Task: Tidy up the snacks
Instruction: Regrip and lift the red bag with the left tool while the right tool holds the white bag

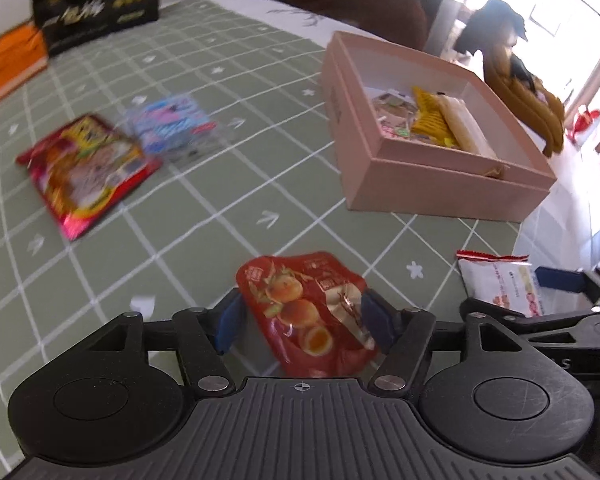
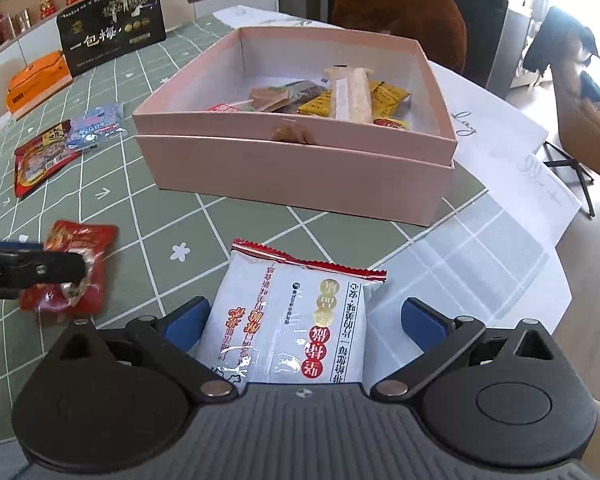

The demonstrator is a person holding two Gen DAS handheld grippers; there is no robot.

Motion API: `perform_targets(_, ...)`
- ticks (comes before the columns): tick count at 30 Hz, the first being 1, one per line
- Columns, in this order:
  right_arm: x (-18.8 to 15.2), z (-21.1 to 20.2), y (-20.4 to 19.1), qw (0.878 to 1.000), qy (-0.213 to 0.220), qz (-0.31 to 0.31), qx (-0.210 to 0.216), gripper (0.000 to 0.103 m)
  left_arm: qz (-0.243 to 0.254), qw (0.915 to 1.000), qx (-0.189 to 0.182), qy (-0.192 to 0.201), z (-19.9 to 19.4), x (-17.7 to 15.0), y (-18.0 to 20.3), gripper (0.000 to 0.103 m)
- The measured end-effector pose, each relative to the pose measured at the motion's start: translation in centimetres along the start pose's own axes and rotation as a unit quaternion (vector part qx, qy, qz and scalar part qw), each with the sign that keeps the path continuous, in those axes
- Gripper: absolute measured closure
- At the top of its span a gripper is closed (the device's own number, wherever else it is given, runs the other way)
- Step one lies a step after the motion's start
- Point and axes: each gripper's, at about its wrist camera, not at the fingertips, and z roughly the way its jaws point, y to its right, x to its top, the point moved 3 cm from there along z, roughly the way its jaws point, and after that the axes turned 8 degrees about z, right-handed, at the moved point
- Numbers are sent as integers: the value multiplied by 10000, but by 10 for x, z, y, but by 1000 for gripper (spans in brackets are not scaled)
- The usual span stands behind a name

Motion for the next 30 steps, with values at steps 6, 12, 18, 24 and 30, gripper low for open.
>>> perform_targets(6,-2,0,0,10000,30,21,-50,1,296,9994,19,170,-1,-4,-5,29)
perform_targets(12,-5,-2,-9,10000,26,-19,3,1,-106,9994,310,145,-13,-15,-34,31)
perform_targets(18,-8,0,-38,9991,94,-339,248,1,200,9990,400,79,-10,-15,-23,31)
perform_targets(24,-11,0,-35,9982,288,-404,329,1,341,9980,513,171,-8,-18,-15,29)
perform_targets(30,-16,-3,-32,9981,437,-308,298,0,77,9985,271,470,-15,-26,-27,37)
